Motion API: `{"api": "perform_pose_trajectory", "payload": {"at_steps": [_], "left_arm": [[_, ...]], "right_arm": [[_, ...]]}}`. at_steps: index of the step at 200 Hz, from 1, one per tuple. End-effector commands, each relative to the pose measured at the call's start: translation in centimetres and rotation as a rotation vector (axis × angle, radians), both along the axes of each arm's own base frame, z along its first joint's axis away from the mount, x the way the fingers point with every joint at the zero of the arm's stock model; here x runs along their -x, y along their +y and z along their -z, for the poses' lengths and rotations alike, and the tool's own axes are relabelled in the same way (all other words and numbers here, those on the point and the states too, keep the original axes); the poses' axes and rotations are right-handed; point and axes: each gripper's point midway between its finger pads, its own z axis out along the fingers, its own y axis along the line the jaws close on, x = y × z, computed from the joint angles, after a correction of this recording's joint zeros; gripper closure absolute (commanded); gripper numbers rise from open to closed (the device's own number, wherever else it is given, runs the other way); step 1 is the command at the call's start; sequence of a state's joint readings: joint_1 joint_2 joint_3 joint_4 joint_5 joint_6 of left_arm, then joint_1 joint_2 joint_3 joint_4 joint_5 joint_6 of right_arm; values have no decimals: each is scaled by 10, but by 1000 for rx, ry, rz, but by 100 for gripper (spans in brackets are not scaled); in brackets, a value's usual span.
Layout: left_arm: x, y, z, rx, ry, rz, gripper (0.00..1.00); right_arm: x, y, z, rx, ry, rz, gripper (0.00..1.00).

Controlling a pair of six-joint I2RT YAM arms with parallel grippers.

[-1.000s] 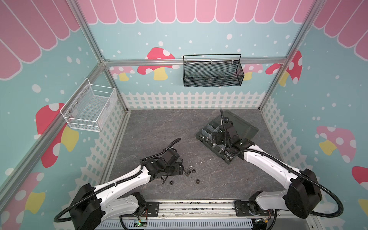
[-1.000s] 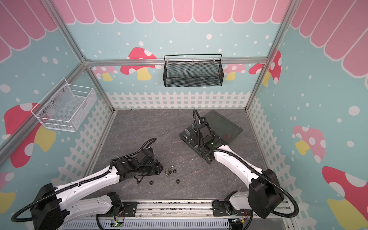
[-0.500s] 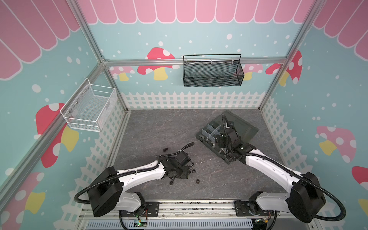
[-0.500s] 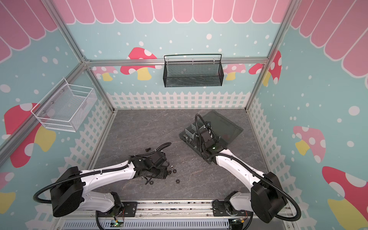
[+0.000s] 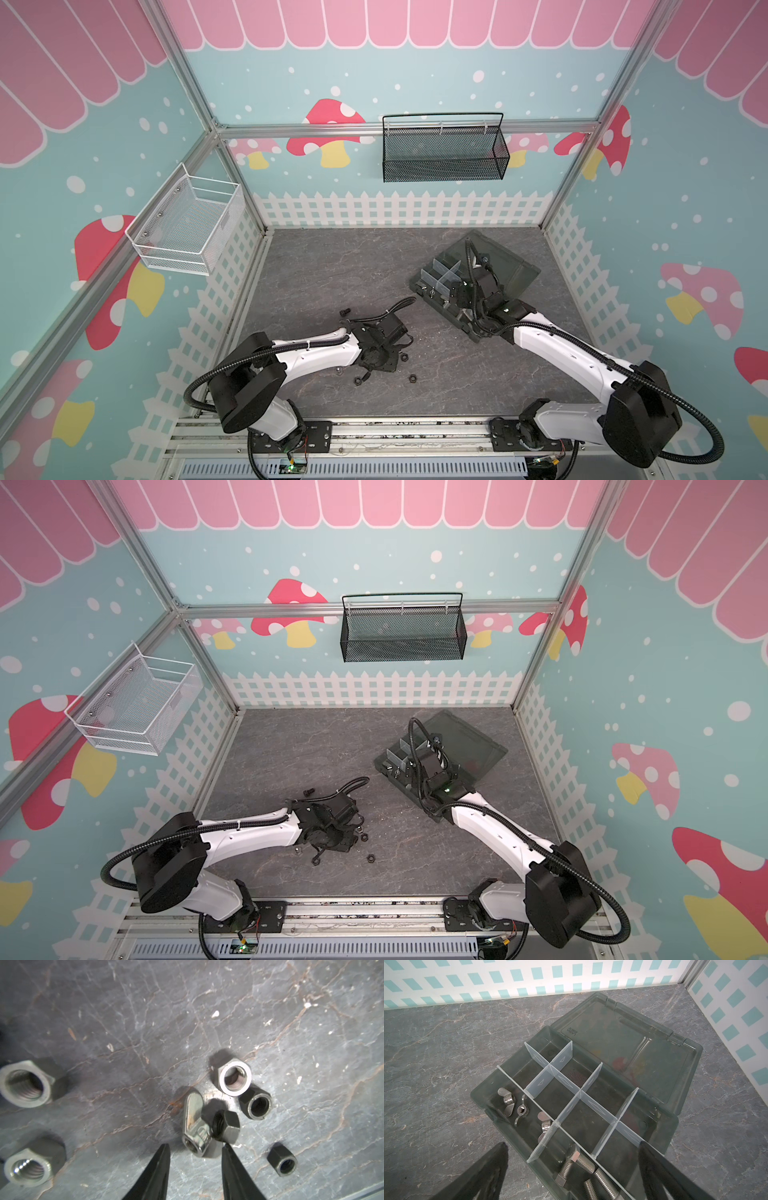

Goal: Sort the screws and nuts into containers
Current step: 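Lower the left gripper onto a wing nut while the right gripper hovers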

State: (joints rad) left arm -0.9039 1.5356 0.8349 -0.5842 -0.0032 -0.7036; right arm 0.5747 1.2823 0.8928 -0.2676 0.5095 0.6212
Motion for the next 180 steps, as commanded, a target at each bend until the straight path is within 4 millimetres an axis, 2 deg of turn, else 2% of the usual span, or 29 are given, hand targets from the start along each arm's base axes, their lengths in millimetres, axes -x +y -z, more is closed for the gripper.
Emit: {"api": "perform_pose_trajectory", "payload": {"at_steps": [1,79,128,180], "left_arm": [[-2,0,-1,-17,-4,-10,59],[-16,-1,6,-97,-23,13,65],[-13,5,9,-126,-9,4,66],[-12,13,10,-157,-13,-12,77]], "right_arm": [[0,-6,0,-16,-12,36,2],[-1,-3,5,-22,3,33,2],[1,-5,5,-23,-1,35,2],[2,-5,7,-28,5,42,2]]}}
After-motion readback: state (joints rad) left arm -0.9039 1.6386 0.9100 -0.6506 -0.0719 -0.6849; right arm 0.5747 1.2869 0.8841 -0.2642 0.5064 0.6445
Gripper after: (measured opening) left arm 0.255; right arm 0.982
